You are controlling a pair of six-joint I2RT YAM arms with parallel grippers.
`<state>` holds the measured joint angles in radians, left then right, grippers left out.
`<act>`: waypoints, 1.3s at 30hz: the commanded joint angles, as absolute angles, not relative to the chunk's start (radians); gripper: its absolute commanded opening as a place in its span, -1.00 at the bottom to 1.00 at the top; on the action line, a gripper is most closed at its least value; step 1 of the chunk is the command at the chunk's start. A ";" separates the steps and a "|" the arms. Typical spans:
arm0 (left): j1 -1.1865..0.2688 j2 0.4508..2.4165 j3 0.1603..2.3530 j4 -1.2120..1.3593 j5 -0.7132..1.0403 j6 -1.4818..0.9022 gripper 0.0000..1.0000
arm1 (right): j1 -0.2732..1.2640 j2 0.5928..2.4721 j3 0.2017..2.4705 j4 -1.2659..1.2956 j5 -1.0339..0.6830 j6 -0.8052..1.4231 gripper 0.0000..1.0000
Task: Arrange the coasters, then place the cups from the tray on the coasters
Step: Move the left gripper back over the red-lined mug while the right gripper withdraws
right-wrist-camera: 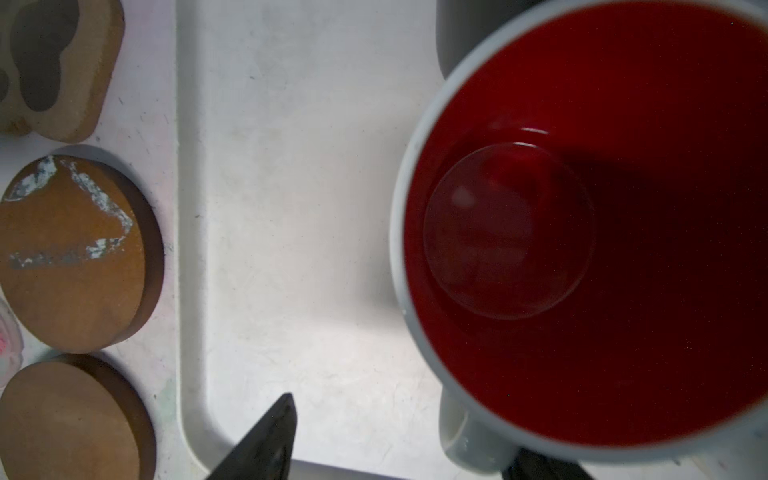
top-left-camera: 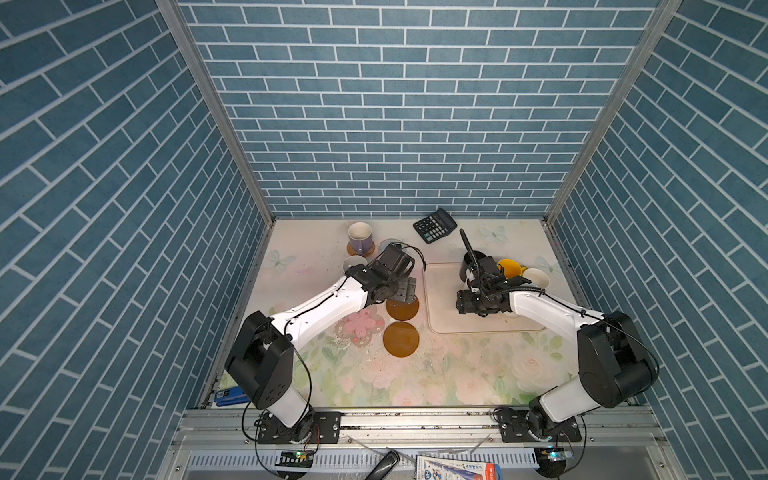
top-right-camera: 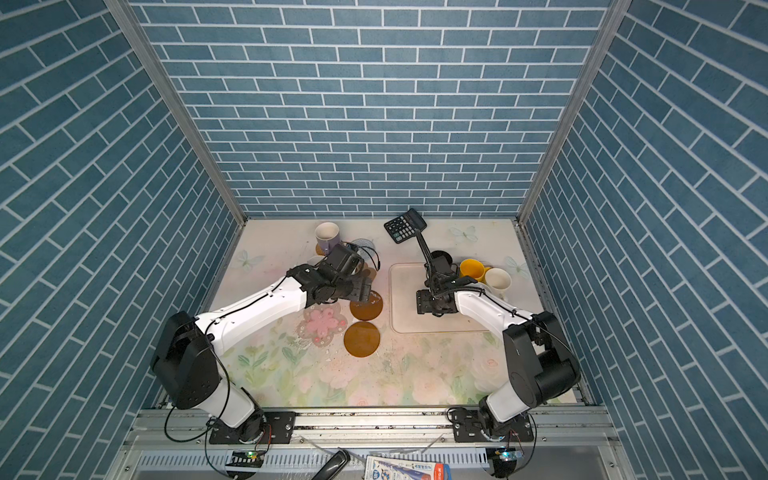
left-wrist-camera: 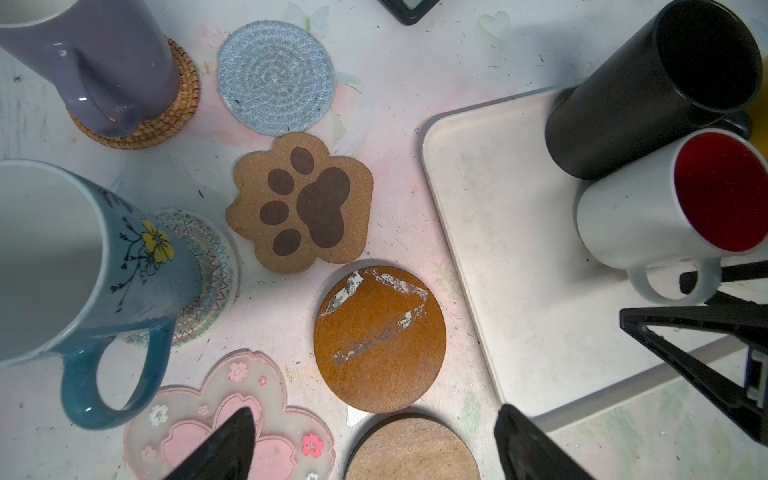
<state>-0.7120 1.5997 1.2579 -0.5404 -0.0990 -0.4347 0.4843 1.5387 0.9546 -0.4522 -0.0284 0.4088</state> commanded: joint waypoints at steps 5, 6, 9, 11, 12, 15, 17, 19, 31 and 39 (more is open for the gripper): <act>-0.777 1.662 1.341 -0.557 -0.069 -0.362 0.76 | 0.482 1.429 1.019 -0.525 -0.068 0.430 0.49; -0.792 1.679 1.363 -0.567 -0.076 -0.360 0.76 | 0.480 1.410 1.019 -0.539 -0.065 0.431 0.49; -0.833 1.735 1.434 -0.590 -0.087 -0.372 0.77 | 0.451 1.336 0.997 -0.568 -0.072 0.451 0.49; -0.853 1.771 1.476 -0.591 -0.094 -0.392 0.78 | 0.406 1.275 0.969 -0.572 -0.104 0.474 0.49; -0.866 1.791 1.494 -0.590 -0.103 -0.407 0.78 | 0.375 1.241 0.953 -0.569 -0.135 0.486 0.49; -0.911 1.851 1.554 -0.584 -0.136 -0.448 0.78 | 0.300 1.158 0.928 -0.589 -0.162 0.504 0.49; -0.944 1.896 1.597 -0.585 -0.153 -0.471 0.78 | 0.268 1.122 0.930 -0.615 -0.155 0.512 0.49; -0.976 1.942 1.646 -0.586 -0.170 -0.492 0.78 | 0.230 1.094 0.931 -0.634 -0.150 0.525 0.48; -1.050 2.214 1.904 -0.609 -0.197 -0.572 0.67 | 0.028 1.009 0.873 -0.615 -0.129 0.557 0.47; -1.050 2.349 2.048 -0.659 -0.201 -0.571 0.55 | 0.006 0.994 0.848 -0.582 -0.152 0.565 0.47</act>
<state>-1.0519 2.3199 2.0033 -0.6136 -0.1864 -0.5636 0.0135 1.0069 0.8795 -0.6010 -0.1371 0.5335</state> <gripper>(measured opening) 0.778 0.735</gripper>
